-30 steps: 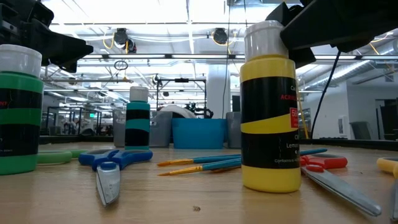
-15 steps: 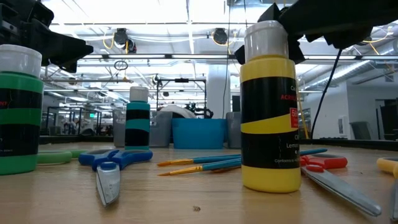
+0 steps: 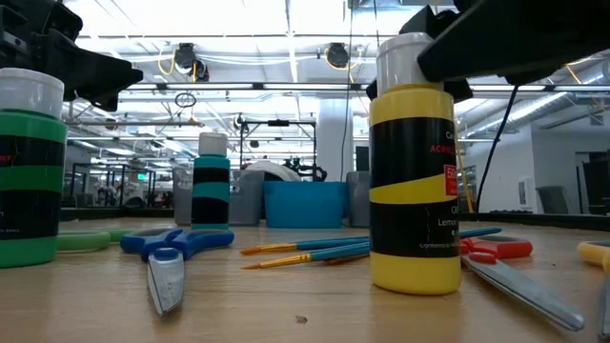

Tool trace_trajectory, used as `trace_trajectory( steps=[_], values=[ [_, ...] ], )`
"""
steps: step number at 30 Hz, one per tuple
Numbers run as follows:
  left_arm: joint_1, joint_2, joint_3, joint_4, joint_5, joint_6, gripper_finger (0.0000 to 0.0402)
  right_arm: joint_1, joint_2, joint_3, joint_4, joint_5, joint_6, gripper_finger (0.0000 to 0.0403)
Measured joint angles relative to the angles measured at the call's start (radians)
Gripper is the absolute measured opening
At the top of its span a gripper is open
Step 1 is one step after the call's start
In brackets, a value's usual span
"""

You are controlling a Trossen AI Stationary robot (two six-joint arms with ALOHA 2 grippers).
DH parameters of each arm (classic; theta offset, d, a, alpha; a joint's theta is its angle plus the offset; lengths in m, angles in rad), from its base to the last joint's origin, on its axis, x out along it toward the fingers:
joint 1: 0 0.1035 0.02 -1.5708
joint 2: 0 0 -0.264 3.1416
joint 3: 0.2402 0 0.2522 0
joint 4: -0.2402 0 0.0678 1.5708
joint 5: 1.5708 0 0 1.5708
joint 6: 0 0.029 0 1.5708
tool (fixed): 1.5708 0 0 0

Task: Pick & Place Paint Supplies
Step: Put the yellow coloring bottle into the right gray bin

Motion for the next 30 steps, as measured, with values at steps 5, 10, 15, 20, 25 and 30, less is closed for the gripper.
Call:
trace_trajectory(
  steps=[5,10,15,20,25,30],
  values=[
    [0.000,0.000,0.000,0.000,0.000,0.000,0.0124,0.000,0.000,0.000,-0.004,0.000,0.000,0.0123],
    [0.000,0.000,0.000,0.000,0.000,0.000,0.0124,0.000,-0.002,0.000,-0.004,0.000,0.000,0.0106],
    [0.000,0.000,0.000,0.000,0.000,0.000,0.0124,-0.002,-0.063,0.000,-0.010,0.005,-0.002,0.0113],
    [0.000,0.000,0.000,0.000,0.000,0.000,0.0124,-0.022,-0.194,0.000,-0.081,0.033,-0.007,0.0104],
    [0.000,0.000,0.000,0.000,0.000,0.000,0.0124,-0.082,-0.361,0.000,-0.218,0.102,-0.007,0.0101],
    [0.000,0.000,0.000,0.000,0.000,0.000,0.0124,-0.192,-0.502,0.000,-0.315,0.139,-0.006,0.0102]
  ],
)
